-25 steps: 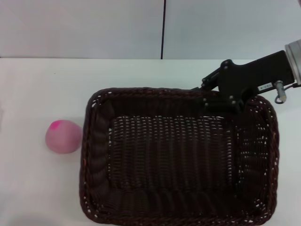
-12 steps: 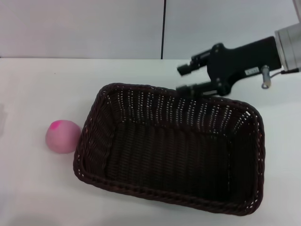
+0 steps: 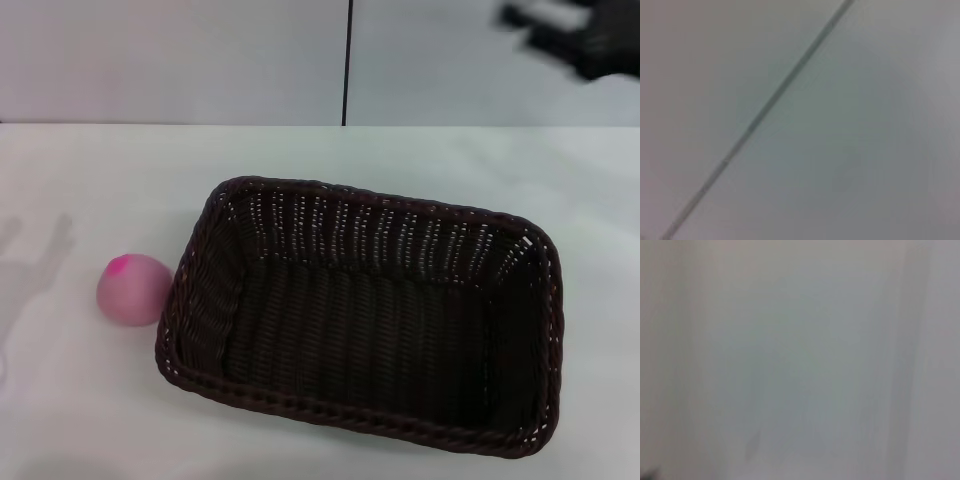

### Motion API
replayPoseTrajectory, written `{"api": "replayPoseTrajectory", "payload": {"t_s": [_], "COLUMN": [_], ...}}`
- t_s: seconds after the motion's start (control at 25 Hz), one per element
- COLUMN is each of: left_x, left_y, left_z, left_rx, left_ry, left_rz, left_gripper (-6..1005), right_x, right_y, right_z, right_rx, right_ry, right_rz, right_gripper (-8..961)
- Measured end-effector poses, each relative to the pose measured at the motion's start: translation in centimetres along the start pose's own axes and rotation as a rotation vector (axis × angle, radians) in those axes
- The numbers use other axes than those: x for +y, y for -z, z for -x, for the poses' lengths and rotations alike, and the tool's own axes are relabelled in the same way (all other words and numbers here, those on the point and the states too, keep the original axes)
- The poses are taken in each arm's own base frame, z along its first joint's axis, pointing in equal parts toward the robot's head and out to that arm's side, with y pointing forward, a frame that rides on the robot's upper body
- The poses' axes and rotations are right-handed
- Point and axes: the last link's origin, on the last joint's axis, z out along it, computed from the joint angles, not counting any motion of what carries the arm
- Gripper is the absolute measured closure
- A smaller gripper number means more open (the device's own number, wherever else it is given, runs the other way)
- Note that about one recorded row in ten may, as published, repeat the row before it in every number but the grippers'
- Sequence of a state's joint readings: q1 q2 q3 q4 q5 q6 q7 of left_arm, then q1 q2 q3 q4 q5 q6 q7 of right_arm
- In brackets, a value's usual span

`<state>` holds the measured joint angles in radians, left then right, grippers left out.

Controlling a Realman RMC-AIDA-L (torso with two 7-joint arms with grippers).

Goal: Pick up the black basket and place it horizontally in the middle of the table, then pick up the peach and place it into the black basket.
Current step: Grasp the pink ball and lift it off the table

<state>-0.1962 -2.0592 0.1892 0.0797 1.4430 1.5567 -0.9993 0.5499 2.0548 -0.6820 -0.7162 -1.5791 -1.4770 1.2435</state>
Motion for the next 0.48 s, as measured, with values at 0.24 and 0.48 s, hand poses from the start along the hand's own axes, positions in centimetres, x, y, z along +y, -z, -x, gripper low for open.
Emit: {"api": "replayPoseTrajectory", "payload": {"t_s": [0.24, 0.48], "left_x": [0.2, 0.9], "left_y": [-1.2, -1.6], "left_z": [-1.6, -1.9], "left_rx": [-0.147, -0.426], "left_ry": [-0.036, -0.186], "left_rz": [0.147, 0.355], "left_gripper": [172, 172], "right_x": [-0.6, 0.6], "right_y": [8.8, 15.3], "right_z": [-2.5, -5.5], "right_rx": [-0.249, -0.408], "right_ry": [-0.166, -0.266], "right_rz": [-0.344, -0.607], "right_gripper": [434, 435]}}
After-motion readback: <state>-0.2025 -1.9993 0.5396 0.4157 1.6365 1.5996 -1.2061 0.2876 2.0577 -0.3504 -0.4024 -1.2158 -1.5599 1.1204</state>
